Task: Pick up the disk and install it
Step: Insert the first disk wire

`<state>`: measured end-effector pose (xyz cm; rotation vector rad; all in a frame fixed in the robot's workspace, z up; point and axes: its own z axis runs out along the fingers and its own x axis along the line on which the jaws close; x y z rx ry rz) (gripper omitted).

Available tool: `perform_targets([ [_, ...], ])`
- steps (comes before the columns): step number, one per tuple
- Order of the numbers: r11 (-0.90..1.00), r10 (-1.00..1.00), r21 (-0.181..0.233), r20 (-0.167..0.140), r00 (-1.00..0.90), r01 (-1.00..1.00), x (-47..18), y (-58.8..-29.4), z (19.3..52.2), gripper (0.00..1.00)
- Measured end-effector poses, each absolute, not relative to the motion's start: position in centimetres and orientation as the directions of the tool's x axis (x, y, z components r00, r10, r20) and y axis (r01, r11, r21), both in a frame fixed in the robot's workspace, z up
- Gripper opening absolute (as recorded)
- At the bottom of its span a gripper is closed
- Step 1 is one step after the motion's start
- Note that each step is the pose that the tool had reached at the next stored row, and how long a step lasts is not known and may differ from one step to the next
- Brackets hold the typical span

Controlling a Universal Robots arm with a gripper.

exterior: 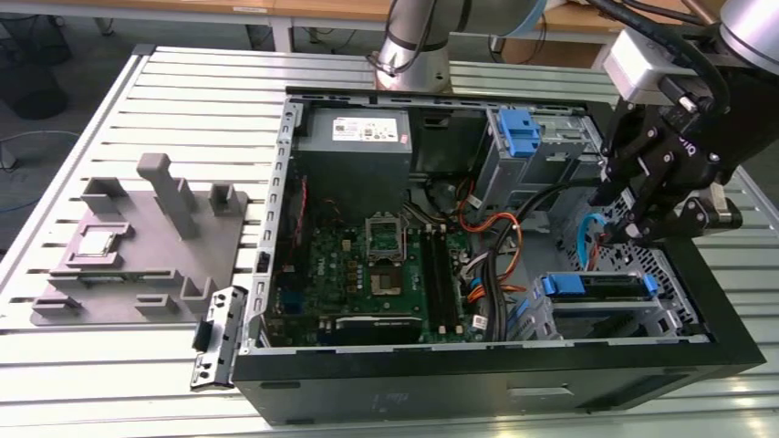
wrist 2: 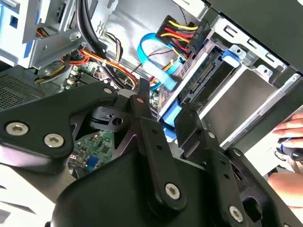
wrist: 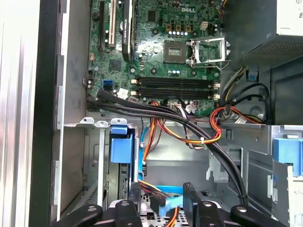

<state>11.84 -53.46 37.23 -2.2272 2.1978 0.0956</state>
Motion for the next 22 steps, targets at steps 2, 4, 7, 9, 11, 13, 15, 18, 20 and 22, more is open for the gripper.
perform_targets([
  [2, -0.014, -0.999, 0.035, -0.051, 0.012, -0.999, 11.9, -53.4, 37.2, 0.48],
  [4, -0.014, -0.999, 0.035, -0.051, 0.012, -0.999, 12.2, -53.4, 37.1, 0.48],
  [7, -0.014, -0.999, 0.035, -0.051, 0.012, -0.999, 12.7, -53.4, 36.8, 0.48],
  [9, -0.014, -0.999, 0.035, -0.051, 0.012, -0.999, 12.8, -53.4, 36.6, 0.48],
  [11, -0.014, -0.999, 0.035, -0.051, 0.012, -0.999, 12.8, -53.4, 36.3, 0.48],
  [13, -0.013, -0.999, 0.035, -0.051, 0.011, -0.999, 12.9, -53.5, 36.1, 0.48],
  [15, -0.012, -0.999, 0.035, -0.051, 0.011, -0.999, 12.9, -53.5, 35.8, 0.48],
  [18, -0.012, -0.999, 0.035, -0.051, 0.01, -0.999, 12.9, -53.5, 35.7, 0.48],
  [20, -0.012, -0.999, 0.035, -0.051, 0.01, -0.999, 12.9, -53.5, 35.7, 0.48],
  [22, -0.012, -0.999, 0.035, -0.051, 0.01, -0.999, 12.9, -53.5, 35.7, 0.48],
])
